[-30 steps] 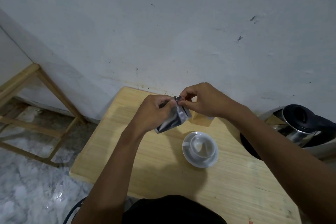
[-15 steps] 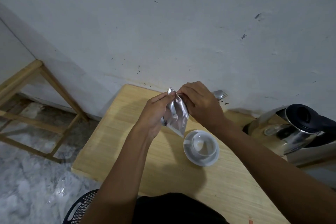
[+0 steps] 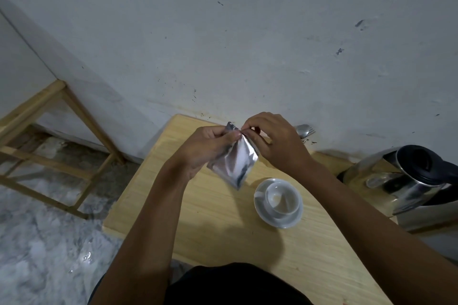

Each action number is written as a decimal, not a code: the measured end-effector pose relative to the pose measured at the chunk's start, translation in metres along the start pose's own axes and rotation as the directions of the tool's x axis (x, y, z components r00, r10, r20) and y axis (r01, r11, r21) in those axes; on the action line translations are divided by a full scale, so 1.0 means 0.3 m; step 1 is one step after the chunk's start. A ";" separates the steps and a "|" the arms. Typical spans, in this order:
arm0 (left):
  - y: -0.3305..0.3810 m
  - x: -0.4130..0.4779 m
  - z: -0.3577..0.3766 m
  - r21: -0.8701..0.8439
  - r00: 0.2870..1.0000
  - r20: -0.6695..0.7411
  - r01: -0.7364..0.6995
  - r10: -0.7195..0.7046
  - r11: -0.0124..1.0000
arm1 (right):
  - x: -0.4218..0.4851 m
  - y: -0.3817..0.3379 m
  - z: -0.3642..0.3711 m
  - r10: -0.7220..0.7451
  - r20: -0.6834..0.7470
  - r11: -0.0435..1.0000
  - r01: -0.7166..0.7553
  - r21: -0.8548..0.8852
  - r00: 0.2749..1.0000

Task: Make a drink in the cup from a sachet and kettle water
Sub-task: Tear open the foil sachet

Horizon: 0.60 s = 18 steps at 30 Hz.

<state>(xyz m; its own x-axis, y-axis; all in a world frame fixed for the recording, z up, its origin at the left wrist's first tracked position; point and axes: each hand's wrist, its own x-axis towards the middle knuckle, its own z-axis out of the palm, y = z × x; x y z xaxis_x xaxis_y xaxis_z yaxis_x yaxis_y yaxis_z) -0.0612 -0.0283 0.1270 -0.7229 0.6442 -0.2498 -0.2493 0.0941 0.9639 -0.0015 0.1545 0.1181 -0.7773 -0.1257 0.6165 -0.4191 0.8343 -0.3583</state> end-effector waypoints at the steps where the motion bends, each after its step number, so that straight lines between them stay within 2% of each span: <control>1: -0.003 0.002 -0.003 -0.013 1.000 -0.002 -0.019 0.019 1.000 | 0.002 0.000 0.001 0.004 0.005 1.000 -0.004 0.000 1.000; 5: -0.018 0.010 0.002 -0.073 0.999 -0.012 -0.054 0.053 0.996 | -0.004 -0.017 0.026 0.020 -0.051 0.999 -0.022 -0.034 0.999; 9: -0.035 0.013 0.006 -0.111 0.998 -0.035 -0.048 0.044 0.993 | -0.022 -0.021 0.056 -0.032 -0.107 0.995 0.021 -0.102 0.994; 18: -0.066 0.024 0.010 -0.114 0.995 -0.101 -0.011 -0.001 0.993 | -0.048 -0.024 0.090 -0.076 -0.103 0.983 0.057 -0.174 0.992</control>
<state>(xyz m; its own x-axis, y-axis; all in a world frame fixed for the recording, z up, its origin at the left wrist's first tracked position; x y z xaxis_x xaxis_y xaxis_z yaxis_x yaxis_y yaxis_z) -0.0595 -0.0233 0.1063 -0.7842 0.5640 -0.2587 -0.3132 0.0001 0.9497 0.0001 0.1359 0.0926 -0.6906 -0.1327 0.7110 -0.3748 0.9064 -0.1949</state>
